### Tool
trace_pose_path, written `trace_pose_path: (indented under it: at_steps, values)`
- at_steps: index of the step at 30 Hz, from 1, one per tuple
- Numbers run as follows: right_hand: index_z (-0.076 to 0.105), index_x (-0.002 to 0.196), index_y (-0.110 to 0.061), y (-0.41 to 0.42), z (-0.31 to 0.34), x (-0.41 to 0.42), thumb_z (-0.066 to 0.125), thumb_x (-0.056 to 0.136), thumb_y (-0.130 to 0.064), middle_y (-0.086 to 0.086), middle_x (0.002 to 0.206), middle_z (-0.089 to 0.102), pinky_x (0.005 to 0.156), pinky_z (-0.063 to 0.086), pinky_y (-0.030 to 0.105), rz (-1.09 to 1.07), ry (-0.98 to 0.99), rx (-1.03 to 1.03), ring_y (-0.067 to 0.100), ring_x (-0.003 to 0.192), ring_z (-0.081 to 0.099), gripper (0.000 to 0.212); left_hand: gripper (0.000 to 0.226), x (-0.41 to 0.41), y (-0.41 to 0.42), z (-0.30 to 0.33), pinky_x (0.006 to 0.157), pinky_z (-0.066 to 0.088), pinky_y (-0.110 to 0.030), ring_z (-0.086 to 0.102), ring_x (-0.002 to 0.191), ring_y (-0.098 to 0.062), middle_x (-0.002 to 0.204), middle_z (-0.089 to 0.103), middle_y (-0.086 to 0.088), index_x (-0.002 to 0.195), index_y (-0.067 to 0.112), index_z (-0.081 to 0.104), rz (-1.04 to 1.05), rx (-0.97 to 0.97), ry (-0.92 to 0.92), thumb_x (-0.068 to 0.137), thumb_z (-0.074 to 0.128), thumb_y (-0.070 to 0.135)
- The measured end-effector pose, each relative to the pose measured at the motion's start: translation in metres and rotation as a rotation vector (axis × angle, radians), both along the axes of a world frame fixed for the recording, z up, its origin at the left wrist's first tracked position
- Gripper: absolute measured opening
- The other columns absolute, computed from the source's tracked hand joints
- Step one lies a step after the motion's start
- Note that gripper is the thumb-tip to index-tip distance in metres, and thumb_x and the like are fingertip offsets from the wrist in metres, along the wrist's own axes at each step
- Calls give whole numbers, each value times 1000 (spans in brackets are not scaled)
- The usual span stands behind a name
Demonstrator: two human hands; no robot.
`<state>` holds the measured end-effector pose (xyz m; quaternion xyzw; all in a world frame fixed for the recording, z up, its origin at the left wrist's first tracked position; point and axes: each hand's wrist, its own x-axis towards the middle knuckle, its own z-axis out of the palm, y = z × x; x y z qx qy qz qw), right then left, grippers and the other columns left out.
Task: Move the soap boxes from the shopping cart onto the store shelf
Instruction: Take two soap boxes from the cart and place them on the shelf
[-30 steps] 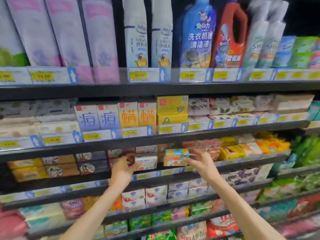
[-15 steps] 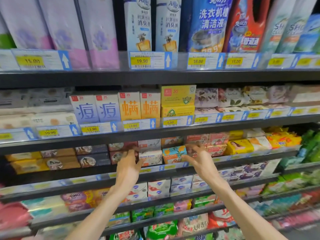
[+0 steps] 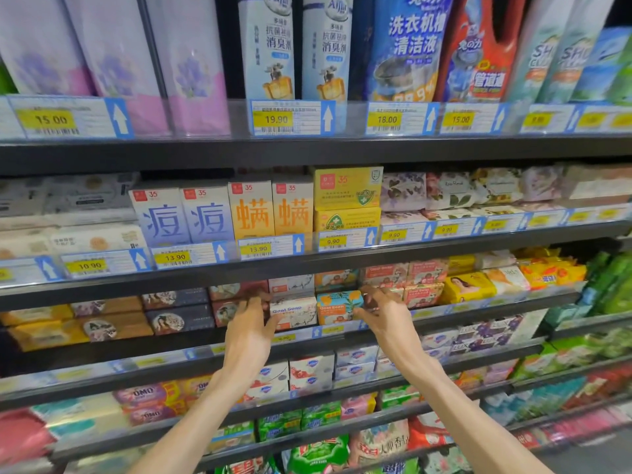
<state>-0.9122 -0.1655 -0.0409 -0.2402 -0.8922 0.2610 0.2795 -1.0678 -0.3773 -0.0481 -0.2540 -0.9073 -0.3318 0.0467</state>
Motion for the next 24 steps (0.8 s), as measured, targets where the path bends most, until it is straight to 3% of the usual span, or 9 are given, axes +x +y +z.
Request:
trace_pose_path:
  at_steps: [5,10,17,24]
  values:
    - [62,126,-21,1,-3,-1,74,88,-31,-8,93,60,63,41,16,-23,-15,54,10,75,58,41,34,1,0,-1,88,57,-47,64,110,-32,113,67,-9,120,13,59,5,19,21,94,68,33]
    - [61,127,-19,-3,-6,-3,75,88,-29,-7,94,58,64,48,22,-43,-19,96,12,73,58,43,32,3,0,0,84,58,-48,65,106,-33,112,66,-9,117,12,61,19,16,42,93,69,31]
    - [60,129,-19,-5,-9,-5,71,91,-32,-5,110,63,64,38,18,-51,2,92,6,70,54,42,31,3,-2,1,79,59,-45,67,98,-29,109,65,-6,116,12,60,31,2,52,93,69,32]
    - [61,131,-16,-4,-14,-7,71,91,-28,-3,117,63,67,48,22,-42,32,137,11,79,61,43,31,2,-3,1,78,59,-44,68,95,-28,105,66,-5,115,14,59,27,10,41,93,69,34]
